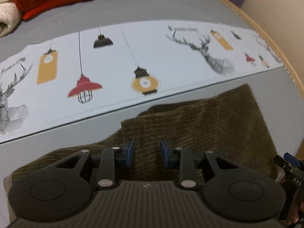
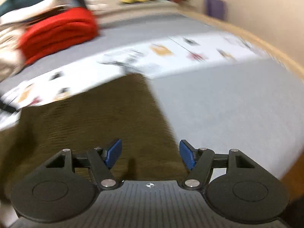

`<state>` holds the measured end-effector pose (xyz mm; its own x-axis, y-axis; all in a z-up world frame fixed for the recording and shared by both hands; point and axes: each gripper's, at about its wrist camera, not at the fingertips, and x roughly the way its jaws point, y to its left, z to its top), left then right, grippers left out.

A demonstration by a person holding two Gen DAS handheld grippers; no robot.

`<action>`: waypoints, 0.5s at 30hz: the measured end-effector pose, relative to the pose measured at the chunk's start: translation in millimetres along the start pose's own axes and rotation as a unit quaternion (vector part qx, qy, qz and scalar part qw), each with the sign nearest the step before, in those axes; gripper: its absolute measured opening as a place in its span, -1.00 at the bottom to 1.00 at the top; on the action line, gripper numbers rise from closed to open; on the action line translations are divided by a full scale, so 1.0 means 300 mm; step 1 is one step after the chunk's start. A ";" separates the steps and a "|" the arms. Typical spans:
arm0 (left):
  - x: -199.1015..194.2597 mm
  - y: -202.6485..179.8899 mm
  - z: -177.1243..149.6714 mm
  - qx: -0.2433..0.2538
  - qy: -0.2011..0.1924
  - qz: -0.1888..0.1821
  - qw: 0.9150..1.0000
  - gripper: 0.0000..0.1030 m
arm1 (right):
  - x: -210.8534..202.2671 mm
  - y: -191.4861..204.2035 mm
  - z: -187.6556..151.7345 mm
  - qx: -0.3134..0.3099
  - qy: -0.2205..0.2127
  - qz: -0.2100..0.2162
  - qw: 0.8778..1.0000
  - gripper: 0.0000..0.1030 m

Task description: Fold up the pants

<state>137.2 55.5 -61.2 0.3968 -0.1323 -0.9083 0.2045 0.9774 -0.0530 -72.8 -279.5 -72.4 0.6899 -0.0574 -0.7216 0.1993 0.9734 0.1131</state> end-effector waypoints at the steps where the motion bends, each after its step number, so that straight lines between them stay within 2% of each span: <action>1: 0.029 0.001 -0.005 0.002 0.010 0.008 1.000 -0.40 | 0.017 -0.031 -0.003 0.021 0.012 -0.009 1.000 0.36; 4: 0.107 0.005 -0.026 0.011 0.043 0.045 0.998 -0.41 | 0.067 -0.085 -0.023 0.071 0.053 -0.003 0.996 0.43; 6: 0.127 0.007 -0.035 0.011 0.048 0.045 0.998 -0.41 | 0.101 -0.107 -0.042 0.095 0.082 0.022 0.992 0.43; 13: 0.125 0.000 -0.034 0.021 0.044 0.051 0.997 -0.39 | 0.127 -0.119 -0.057 0.118 0.084 0.033 0.989 0.42; 15: 0.120 0.001 -0.034 0.021 0.043 0.050 0.998 -0.37 | 0.137 -0.120 -0.056 0.118 0.082 0.034 0.989 0.34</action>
<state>142.5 52.8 -98.3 0.3391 -0.0179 -0.9406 0.2066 0.9768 0.0559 -63.4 -313.1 -117.5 0.5896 0.0620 -0.8053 0.3264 0.8937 0.3078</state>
